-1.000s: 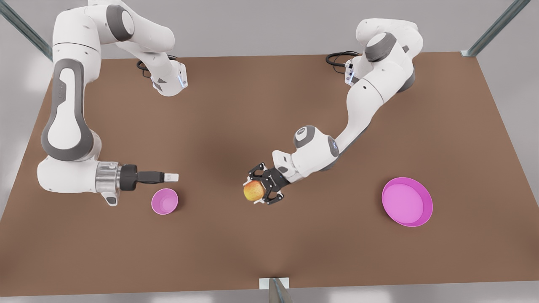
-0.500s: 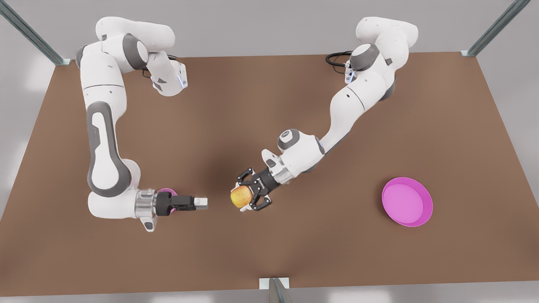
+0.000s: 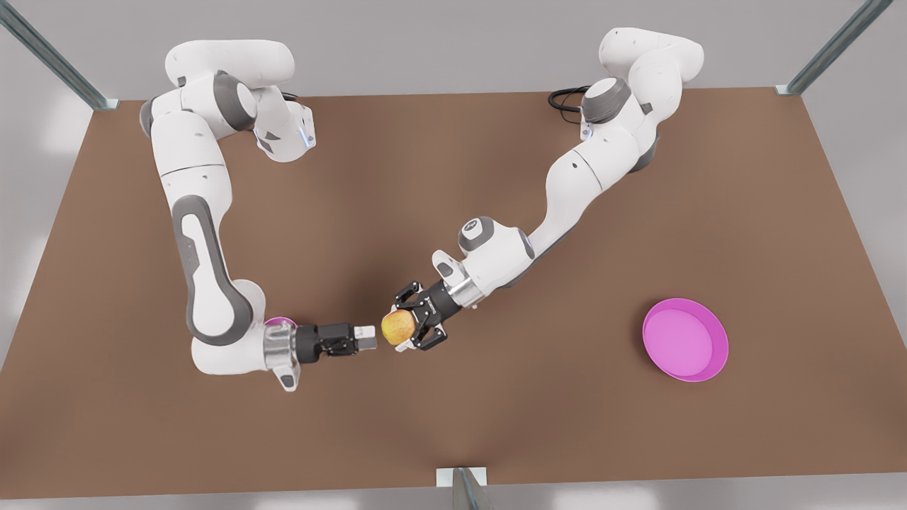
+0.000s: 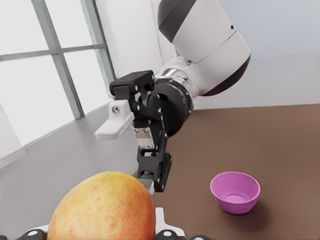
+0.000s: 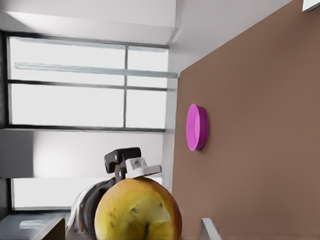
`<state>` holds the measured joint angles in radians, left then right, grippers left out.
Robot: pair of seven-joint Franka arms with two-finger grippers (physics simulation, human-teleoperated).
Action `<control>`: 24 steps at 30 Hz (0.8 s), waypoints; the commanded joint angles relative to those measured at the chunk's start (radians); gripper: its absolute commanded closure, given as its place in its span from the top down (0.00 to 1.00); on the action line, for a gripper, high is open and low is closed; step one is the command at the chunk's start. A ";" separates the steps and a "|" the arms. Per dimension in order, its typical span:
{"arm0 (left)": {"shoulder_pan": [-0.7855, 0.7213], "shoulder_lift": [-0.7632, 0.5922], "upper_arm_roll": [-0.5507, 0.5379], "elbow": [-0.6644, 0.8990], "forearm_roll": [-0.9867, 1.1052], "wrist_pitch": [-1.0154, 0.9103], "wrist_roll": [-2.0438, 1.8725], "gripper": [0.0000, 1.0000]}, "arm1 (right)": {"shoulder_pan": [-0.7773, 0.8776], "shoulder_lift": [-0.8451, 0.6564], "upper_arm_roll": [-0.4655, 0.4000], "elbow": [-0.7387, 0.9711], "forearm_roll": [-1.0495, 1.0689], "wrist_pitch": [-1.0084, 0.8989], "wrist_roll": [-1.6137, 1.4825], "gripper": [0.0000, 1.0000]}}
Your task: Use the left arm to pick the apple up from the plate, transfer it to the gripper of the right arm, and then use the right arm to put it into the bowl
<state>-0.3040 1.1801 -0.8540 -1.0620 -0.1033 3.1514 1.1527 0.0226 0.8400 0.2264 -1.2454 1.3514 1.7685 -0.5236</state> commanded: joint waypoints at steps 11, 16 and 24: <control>-0.014 -0.002 0.004 0.001 0.000 0.002 0.104 0.76 | 0.033 0.002 0.002 -0.008 0.046 0.014 -0.200 1.00; -0.015 -0.002 0.006 0.001 0.000 0.002 0.102 0.76 | 0.046 0.013 0.002 -0.017 0.057 0.051 -0.223 1.00; -0.011 -0.002 0.013 0.001 0.000 0.002 0.093 0.76 | 0.062 0.008 0.002 -0.028 0.061 0.054 -0.216 1.00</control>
<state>-0.3158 1.1801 -0.8404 -1.0620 -0.1027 3.1576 1.2256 0.0829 0.8501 0.2335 -1.2736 1.4102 1.8165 -0.6792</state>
